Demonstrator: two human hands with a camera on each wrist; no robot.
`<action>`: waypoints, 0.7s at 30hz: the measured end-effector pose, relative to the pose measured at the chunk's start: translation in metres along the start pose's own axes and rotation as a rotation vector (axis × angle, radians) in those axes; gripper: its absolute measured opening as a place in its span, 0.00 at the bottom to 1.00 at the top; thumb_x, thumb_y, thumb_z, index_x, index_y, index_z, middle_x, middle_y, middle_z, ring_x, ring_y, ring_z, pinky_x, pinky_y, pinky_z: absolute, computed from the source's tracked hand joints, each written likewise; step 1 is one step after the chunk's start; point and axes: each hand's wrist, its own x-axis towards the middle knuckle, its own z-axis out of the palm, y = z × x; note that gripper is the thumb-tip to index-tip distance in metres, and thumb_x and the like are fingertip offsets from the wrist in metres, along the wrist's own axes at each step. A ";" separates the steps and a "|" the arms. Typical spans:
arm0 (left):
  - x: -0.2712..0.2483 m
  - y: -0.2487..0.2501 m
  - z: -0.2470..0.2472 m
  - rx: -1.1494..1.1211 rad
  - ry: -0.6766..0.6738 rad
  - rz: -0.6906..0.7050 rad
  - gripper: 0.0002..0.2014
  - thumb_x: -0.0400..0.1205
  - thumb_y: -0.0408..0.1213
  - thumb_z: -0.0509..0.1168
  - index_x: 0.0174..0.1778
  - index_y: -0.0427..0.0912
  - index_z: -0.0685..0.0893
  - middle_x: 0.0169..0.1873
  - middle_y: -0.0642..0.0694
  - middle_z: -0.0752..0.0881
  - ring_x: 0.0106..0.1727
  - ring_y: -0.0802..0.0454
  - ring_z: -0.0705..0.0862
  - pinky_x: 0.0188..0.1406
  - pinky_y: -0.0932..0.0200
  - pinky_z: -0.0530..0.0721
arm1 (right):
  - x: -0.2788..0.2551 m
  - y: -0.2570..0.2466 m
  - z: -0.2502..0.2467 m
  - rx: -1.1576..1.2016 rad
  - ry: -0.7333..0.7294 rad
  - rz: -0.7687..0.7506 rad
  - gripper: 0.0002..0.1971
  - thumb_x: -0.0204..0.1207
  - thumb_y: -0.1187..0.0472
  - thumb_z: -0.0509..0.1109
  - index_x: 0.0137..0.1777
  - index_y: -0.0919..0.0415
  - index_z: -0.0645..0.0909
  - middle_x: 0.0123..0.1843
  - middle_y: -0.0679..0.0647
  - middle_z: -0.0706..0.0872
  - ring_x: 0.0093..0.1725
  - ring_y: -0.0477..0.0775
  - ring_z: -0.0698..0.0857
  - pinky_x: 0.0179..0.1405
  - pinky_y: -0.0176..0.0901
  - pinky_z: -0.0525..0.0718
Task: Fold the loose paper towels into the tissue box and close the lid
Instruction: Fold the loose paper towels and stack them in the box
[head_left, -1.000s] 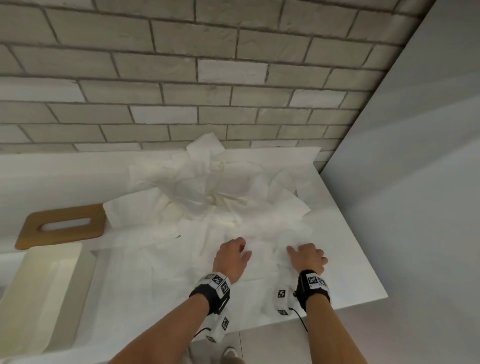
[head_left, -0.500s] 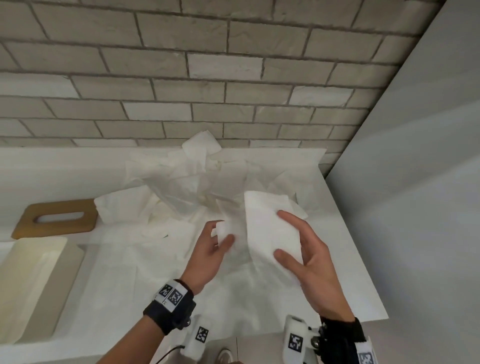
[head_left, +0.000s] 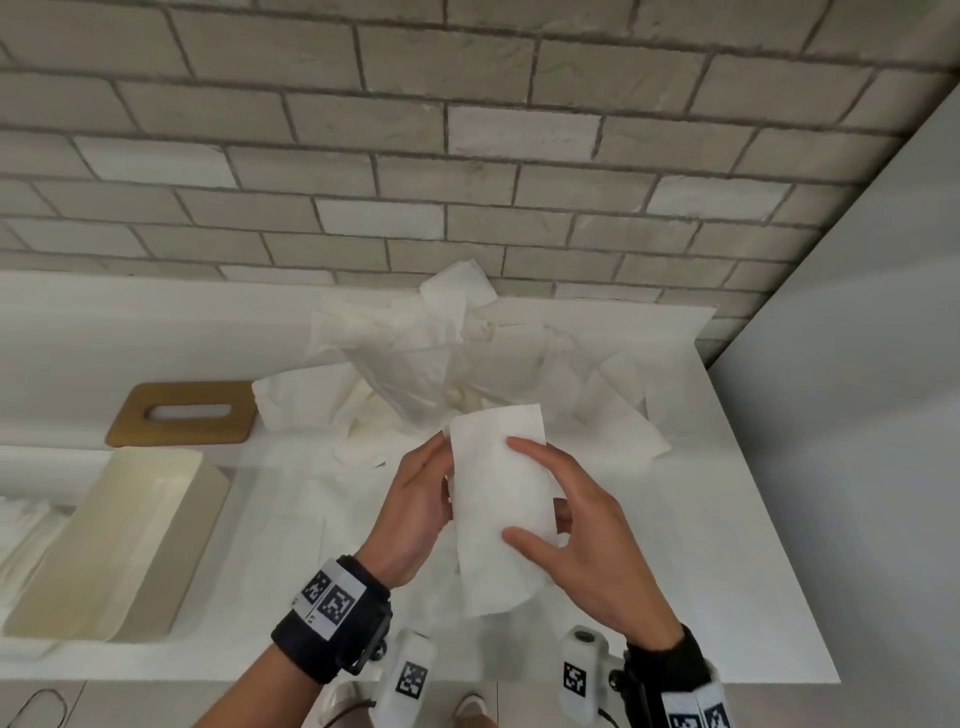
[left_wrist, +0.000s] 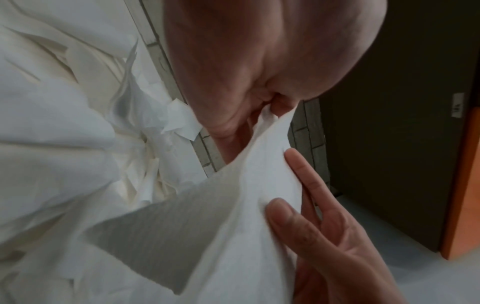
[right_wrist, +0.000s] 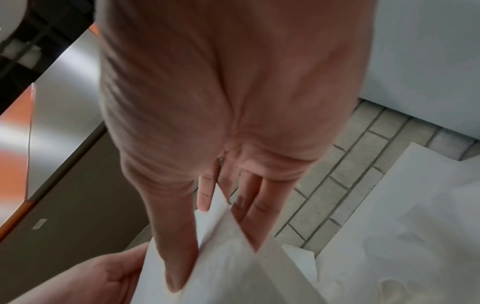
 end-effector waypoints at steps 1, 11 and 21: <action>-0.001 0.002 -0.006 -0.020 0.006 0.004 0.20 0.97 0.43 0.53 0.70 0.45 0.90 0.66 0.39 0.92 0.71 0.35 0.88 0.75 0.29 0.82 | 0.003 -0.003 0.006 -0.018 0.000 -0.006 0.41 0.79 0.61 0.84 0.85 0.32 0.71 0.82 0.29 0.76 0.71 0.46 0.87 0.57 0.50 0.92; -0.021 0.029 -0.122 0.143 0.122 0.210 0.11 0.92 0.41 0.67 0.71 0.48 0.83 0.63 0.49 0.92 0.66 0.47 0.91 0.66 0.37 0.90 | 0.041 -0.053 0.121 -0.133 0.282 -0.035 0.45 0.76 0.50 0.86 0.86 0.35 0.62 0.85 0.32 0.69 0.71 0.45 0.81 0.66 0.36 0.83; -0.042 0.076 -0.307 0.219 0.276 0.263 0.11 0.92 0.42 0.68 0.69 0.47 0.85 0.60 0.50 0.93 0.62 0.49 0.93 0.62 0.40 0.92 | 0.066 -0.105 0.346 0.157 0.193 0.005 0.07 0.93 0.63 0.67 0.61 0.48 0.76 0.46 0.39 0.85 0.37 0.44 0.84 0.38 0.38 0.81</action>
